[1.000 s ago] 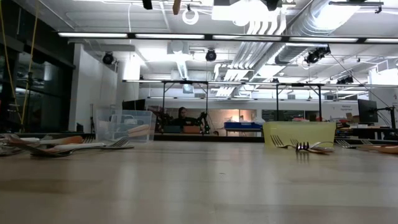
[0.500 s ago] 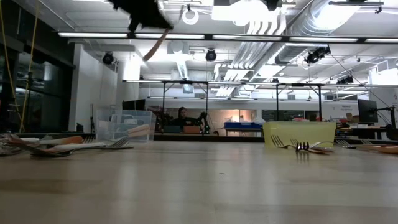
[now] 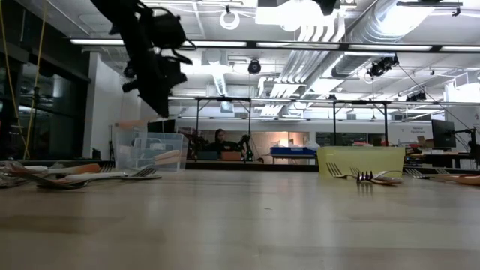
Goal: Sort silverware by color (type)
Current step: Put the orange fork into the transparent bin
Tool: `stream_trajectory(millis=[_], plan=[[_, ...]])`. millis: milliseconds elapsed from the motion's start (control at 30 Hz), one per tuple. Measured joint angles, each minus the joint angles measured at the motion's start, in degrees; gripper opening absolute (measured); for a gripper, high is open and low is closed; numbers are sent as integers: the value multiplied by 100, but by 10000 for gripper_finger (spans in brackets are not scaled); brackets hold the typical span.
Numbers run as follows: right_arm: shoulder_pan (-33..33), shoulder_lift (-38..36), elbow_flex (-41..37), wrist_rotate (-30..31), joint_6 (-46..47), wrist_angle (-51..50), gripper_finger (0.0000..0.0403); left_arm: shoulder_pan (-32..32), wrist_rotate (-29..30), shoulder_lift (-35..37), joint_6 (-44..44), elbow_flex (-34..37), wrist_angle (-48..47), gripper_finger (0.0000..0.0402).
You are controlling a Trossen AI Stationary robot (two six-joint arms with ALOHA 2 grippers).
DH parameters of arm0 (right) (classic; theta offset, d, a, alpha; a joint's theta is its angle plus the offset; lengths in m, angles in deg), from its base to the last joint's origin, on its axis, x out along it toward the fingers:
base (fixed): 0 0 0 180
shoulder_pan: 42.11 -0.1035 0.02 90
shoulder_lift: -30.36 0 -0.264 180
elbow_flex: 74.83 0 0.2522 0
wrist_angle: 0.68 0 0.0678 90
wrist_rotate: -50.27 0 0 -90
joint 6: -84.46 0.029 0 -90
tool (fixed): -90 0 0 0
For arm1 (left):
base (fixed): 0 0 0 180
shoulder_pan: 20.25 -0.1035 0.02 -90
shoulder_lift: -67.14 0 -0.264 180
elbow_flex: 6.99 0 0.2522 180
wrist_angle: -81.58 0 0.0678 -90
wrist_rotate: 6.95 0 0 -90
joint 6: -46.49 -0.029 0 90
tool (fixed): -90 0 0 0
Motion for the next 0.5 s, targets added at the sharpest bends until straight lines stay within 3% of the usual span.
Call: stream_trajectory(millis=[233,500], plan=[[0,104,-2,2,136,-42,245,12,103,-735,498,-2,321,5],[0,218,-2,2,137,-22,245,14,279,-1006,907,-3,257,5]])
